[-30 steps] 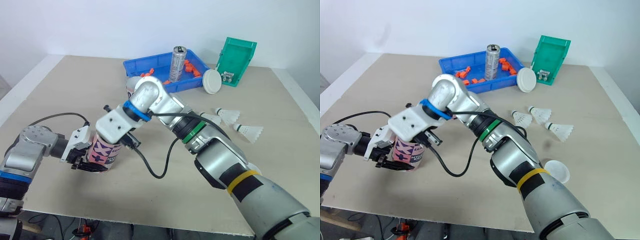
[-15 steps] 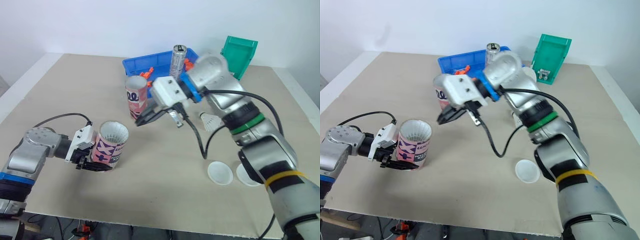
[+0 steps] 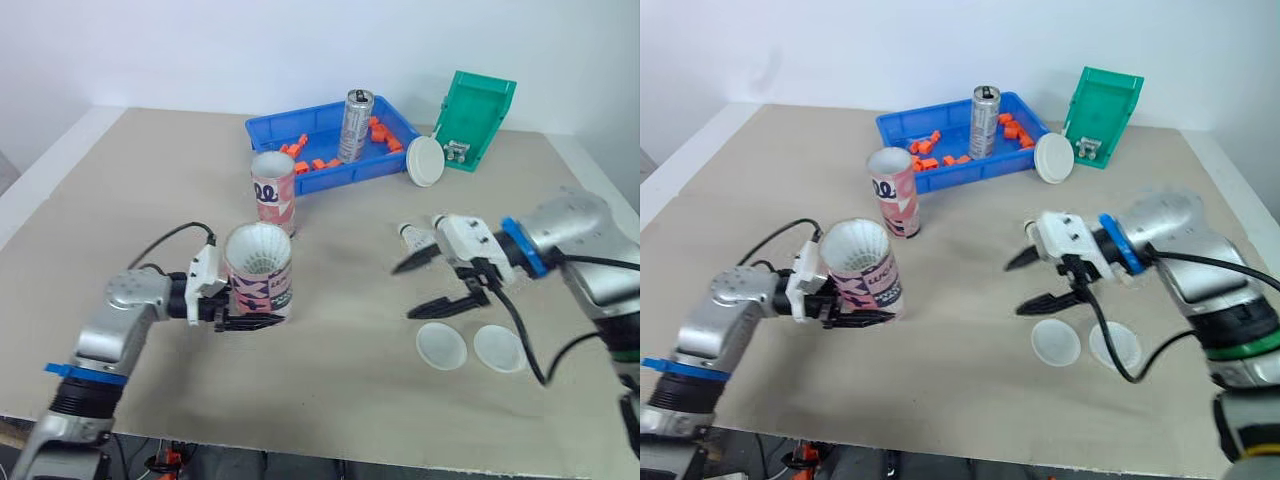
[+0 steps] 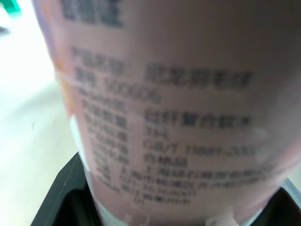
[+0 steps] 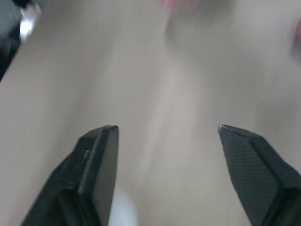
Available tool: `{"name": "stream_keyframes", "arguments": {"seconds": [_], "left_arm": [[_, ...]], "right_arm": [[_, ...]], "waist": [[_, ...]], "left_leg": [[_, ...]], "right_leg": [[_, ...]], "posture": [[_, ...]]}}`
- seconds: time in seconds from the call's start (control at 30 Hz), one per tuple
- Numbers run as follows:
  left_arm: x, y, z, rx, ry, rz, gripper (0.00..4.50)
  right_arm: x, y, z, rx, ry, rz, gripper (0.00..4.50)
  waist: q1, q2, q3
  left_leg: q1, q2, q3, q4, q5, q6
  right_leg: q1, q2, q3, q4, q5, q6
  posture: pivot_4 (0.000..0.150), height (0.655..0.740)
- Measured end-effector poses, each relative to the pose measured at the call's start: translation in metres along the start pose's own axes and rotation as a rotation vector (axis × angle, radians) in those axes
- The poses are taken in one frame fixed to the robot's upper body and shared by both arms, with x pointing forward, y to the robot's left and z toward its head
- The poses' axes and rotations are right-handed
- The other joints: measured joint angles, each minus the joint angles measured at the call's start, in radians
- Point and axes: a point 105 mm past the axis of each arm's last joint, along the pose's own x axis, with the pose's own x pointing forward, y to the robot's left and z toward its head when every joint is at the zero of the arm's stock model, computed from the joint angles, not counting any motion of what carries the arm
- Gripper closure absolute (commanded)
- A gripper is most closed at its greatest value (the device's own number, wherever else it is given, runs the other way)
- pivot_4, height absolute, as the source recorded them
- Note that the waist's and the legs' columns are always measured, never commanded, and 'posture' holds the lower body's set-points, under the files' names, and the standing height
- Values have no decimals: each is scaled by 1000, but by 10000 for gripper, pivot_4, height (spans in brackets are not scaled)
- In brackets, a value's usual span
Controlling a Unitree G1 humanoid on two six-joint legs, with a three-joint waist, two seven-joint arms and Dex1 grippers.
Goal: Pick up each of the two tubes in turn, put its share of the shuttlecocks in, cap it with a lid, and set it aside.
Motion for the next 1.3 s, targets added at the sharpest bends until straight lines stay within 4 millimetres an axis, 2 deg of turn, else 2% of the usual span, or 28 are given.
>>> {"name": "stream_keyframes", "arguments": {"seconds": [0.07,0.13,0.23,0.27,0.4,0.53,0.7,0.93,1.03,1.07,1.17,1.2,1.3], "left_arm": [[11,0,-4,-1,-32,16,16566],[25,3,-17,8,-52,63,16566],[47,-2,-33,-9,-55,70,16566],[53,-4,-32,7,-66,65,16566],[55,-5,-33,56,-62,68,16566],[56,-7,-35,91,-66,59,16566],[56,-6,-35,98,-66,57,16566],[52,-10,-39,-47,-47,36,16566],[48,-15,-41,-83,-20,8,16566],[48,-16,-41,-84,-12,-1,16566],[46,-18,-40,-92,3,-16,16566],[46,-18,-41,-96,7,-18,16566],[46,-16,-40,-98,15,-24,16566]], "right_arm": [[-6,4,-8,9,44,-1,10624],[-13,9,-21,35,107,7,10624],[-12,10,-31,75,130,16,10624],[-11,11,-34,87,133,21,10624],[-9,12,-41,107,160,23,10624],[9,13,-49,154,150,54,10624],[18,12,-52,170,150,58,10624],[32,11,-67,162,198,80,10624],[31,7,-69,134,218,72,17440],[30,5,-70,127,227,68,21231],[29,0,-72,101,248,62,35685],[29,-2,-73,91,254,64,42348],[31,-3,-73,80,246,68,42348]], "waist": [[-2,0,0],[-3,1,0],[-5,0,0],[-6,0,0],[-10,0,0],[-12,1,-1],[-12,2,-1],[-13,2,-3],[-15,2,-4],[-15,2,-4],[-15,2,-4],[-15,2,-5],[-16,0,-6]], "left_leg": [[1,0,0,1,0,0],[2,0,2,2,0,0],[2,-1,5,4,0,0],[2,-1,6,5,0,0],[4,-1,7,5,0,0],[5,-1,7,5,0,0],[6,-1,7,5,1,0],[7,-1,7,4,0,0],[8,-1,7,2,0,0],[8,-1,7,1,0,0],[10,-1,7,0,0,0],[11,-1,7,-1,0,0],[15,-1,7,-1,-1,-1]], "right_leg": [[1,0,1,0,1,2],[2,0,2,0,2,2],[2,-1,6,-1,3,2],[2,-1,7,-1,4,5],[3,-1,8,-1,4,6],[4,-1,9,-1,4,5],[5,-1,9,-1,4,5],[6,0,9,-1,4,6],[6,0,9,-1,3,6],[6,0,9,-1,3,6],[7,0,9,-1,1,5],[8,0,9,-1,1,5],[11,0,9,-1,1,4]], "posture": [[1500,7400],[1500,7400],[1500,7400],[1500,7400],[1500,7400],[1500,7400],[1500,7400],[1500,7400],[1500,7400],[1500,7400],[1500,7400],[1500,7400],[1500,7400]]}}
